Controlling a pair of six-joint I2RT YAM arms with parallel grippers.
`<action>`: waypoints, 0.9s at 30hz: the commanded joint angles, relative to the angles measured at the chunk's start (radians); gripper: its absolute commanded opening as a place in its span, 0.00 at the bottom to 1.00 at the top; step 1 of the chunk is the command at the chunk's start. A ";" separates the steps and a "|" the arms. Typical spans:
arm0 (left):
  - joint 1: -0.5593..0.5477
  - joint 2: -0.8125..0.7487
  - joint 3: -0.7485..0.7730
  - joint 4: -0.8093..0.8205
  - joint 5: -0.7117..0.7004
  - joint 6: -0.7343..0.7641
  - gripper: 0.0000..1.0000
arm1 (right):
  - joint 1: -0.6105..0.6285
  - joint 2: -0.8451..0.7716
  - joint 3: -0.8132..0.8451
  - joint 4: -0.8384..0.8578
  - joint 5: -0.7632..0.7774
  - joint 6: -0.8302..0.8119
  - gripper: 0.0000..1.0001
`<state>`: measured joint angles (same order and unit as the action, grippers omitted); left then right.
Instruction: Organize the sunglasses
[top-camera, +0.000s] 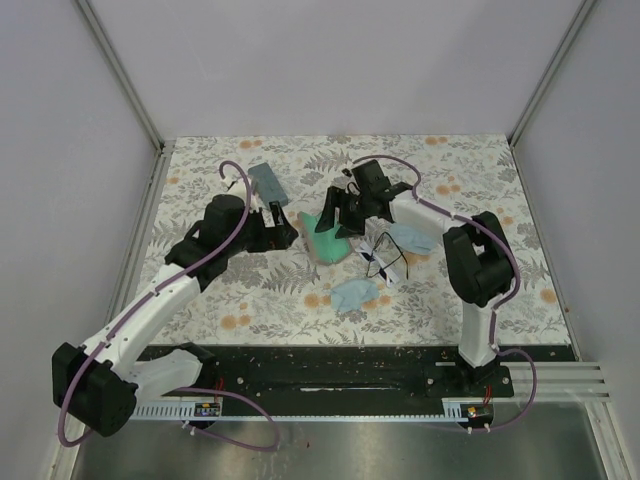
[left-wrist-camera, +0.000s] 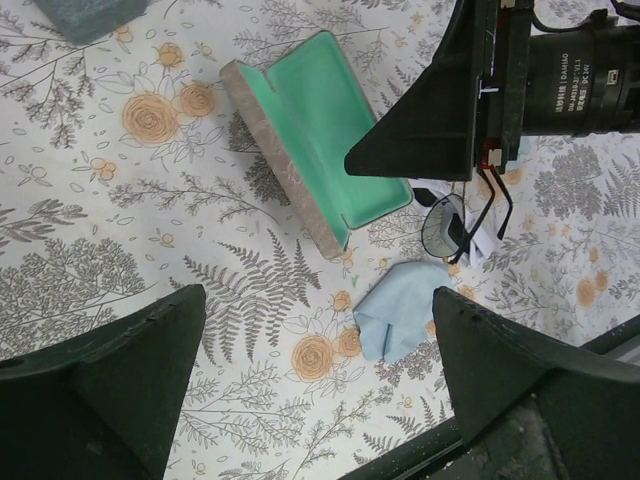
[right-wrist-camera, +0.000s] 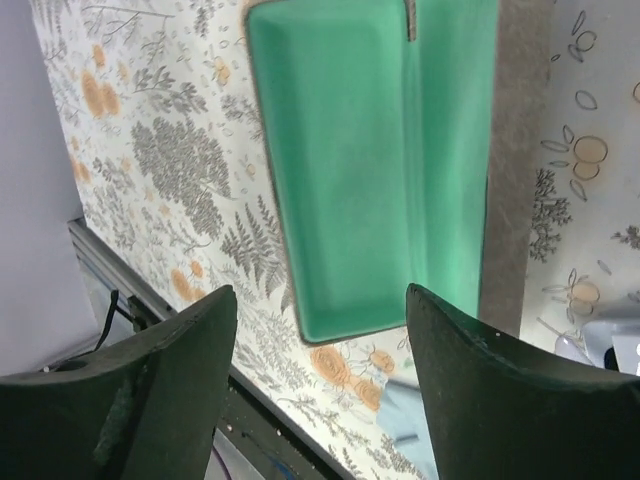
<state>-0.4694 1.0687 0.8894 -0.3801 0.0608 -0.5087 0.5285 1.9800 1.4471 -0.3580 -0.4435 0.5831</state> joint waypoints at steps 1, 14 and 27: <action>0.005 0.010 -0.003 0.087 0.059 -0.001 0.99 | 0.008 -0.151 -0.019 0.053 -0.047 -0.022 0.76; 0.005 -0.001 -0.040 0.126 0.171 -0.099 0.99 | 0.005 -0.461 -0.244 -0.029 0.087 -0.140 0.75; -0.202 0.013 -0.127 0.540 -0.056 -0.576 0.99 | 0.234 -0.745 -0.548 0.488 0.428 0.199 0.99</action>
<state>-0.5957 1.0351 0.7170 -0.0700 0.1390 -0.9569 0.6346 1.2572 0.9176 -0.0769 -0.2565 0.6899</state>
